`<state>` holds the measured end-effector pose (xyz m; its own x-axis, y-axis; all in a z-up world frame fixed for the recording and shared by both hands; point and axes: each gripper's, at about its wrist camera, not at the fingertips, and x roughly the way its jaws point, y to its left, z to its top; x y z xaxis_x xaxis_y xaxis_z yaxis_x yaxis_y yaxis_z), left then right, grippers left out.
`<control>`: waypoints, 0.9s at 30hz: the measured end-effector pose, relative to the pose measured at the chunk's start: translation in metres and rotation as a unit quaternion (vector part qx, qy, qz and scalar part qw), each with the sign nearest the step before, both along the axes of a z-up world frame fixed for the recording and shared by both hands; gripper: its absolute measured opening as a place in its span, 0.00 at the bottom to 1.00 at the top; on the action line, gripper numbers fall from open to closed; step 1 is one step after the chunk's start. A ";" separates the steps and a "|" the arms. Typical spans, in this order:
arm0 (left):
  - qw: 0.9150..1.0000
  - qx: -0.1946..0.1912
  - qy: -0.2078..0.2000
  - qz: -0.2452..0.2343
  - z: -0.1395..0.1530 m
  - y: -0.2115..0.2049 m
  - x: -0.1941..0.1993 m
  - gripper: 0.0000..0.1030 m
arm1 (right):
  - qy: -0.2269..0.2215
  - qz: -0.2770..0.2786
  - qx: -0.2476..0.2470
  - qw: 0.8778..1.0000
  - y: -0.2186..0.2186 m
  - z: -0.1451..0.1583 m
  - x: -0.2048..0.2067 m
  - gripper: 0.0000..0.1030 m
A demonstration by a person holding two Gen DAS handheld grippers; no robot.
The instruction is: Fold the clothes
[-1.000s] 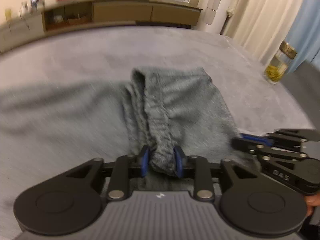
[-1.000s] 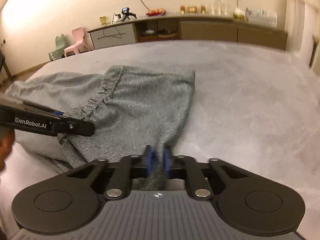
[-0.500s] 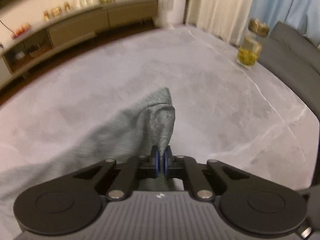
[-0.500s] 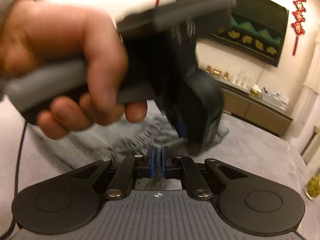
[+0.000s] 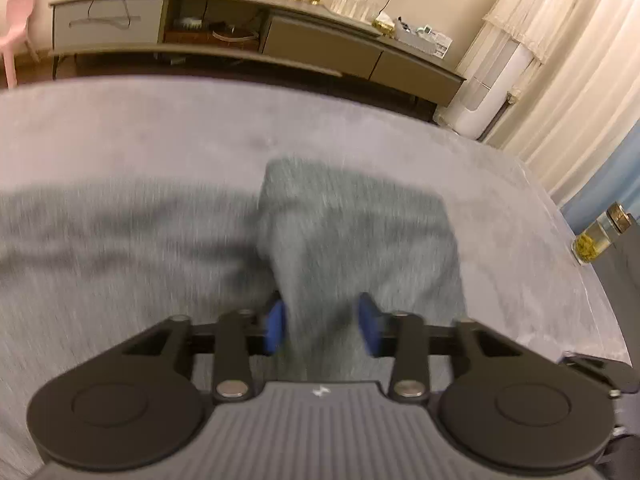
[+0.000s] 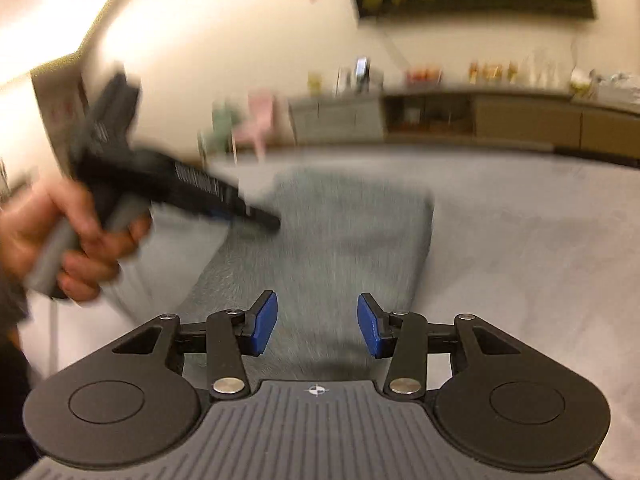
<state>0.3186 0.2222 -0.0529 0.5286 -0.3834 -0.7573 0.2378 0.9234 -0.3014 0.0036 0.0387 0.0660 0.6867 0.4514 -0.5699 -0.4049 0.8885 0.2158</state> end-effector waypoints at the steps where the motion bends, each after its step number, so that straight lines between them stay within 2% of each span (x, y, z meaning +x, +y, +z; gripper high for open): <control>1: 1.000 0.005 -0.003 -0.001 -0.003 0.001 -0.003 0.44 | 0.011 0.008 -0.024 1.000 0.008 -0.006 0.003 0.43; 4: 0.999 0.024 -0.021 -0.006 -0.011 0.002 -0.009 0.45 | 0.042 0.032 -0.093 0.994 0.030 -0.022 0.011 0.45; 7: 0.999 0.025 -0.038 -0.002 -0.015 0.003 0.004 0.48 | 0.046 0.048 -0.092 0.993 0.035 -0.014 0.014 0.46; 11: 0.999 0.019 -0.036 -0.020 -0.024 -0.009 0.026 0.48 | -0.023 0.014 -0.044 0.999 0.028 0.010 0.018 0.46; 12: 0.999 0.024 -0.036 -0.025 -0.025 -0.012 0.030 0.49 | -0.021 0.010 -0.051 0.998 0.030 0.007 0.023 0.46; 14: 0.999 0.030 -0.030 -0.018 -0.023 -0.007 0.029 0.49 | 0.010 0.011 -0.076 0.997 0.036 -0.008 0.038 0.46; 16: 0.998 0.038 -0.038 -0.013 -0.014 -0.003 0.017 0.47 | 0.019 0.015 -0.091 0.996 0.041 -0.012 0.044 0.46; 18: 0.996 0.055 -0.058 -0.025 0.000 -0.001 -0.008 0.51 | 0.027 0.020 -0.104 0.994 0.046 -0.015 0.051 0.46; 23: 0.993 0.095 -0.038 -0.063 -0.013 0.002 -0.052 0.52 | 0.026 0.028 -0.131 0.991 0.051 -0.015 0.041 0.46; 27: 0.996 0.071 -0.053 -0.023 -0.006 0.028 -0.062 0.53 | 0.017 0.034 -0.166 0.985 0.053 -0.019 0.040 0.46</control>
